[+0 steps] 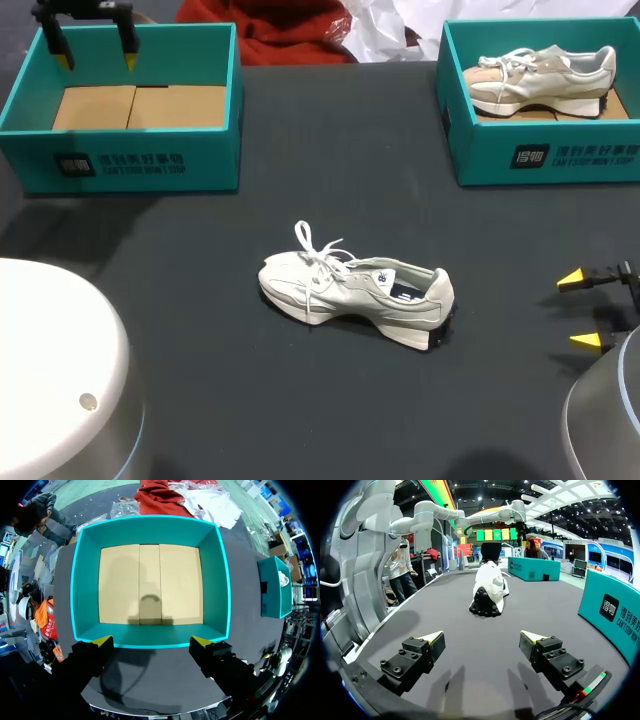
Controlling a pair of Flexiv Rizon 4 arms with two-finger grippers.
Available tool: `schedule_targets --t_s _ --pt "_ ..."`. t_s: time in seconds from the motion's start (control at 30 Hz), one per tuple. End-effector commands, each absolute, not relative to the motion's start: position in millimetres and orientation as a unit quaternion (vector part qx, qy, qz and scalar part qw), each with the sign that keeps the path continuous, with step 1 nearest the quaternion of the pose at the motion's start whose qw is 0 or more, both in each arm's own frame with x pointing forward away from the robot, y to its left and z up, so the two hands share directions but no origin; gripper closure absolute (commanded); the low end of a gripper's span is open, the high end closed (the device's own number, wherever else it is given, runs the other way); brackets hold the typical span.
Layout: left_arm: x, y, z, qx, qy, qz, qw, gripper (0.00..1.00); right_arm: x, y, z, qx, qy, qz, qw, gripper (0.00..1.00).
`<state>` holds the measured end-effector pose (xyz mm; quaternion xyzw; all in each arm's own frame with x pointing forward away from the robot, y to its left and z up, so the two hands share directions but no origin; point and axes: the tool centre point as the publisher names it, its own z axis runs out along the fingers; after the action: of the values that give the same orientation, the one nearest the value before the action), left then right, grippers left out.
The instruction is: Take the shoe out of the shoebox, open the shoe tongue, remove and reinsert the insole, then place the shoe into the shoebox
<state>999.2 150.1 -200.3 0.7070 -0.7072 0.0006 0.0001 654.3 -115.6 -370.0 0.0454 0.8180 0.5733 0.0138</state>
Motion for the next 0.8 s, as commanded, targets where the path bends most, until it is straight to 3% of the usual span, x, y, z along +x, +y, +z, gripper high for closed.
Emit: schedule_targets --t_s 0.03,0.8 --pt "999 150 -200 0.707 -0.707 0.0 0.0 0.0 655 -114 -371 0.044 0.817 0.575 0.014 0.0" --pt "999 150 -200 0.707 -0.707 0.0 0.0 0.0 642 -81 -373 0.092 0.81 0.578 0.043 0.0"
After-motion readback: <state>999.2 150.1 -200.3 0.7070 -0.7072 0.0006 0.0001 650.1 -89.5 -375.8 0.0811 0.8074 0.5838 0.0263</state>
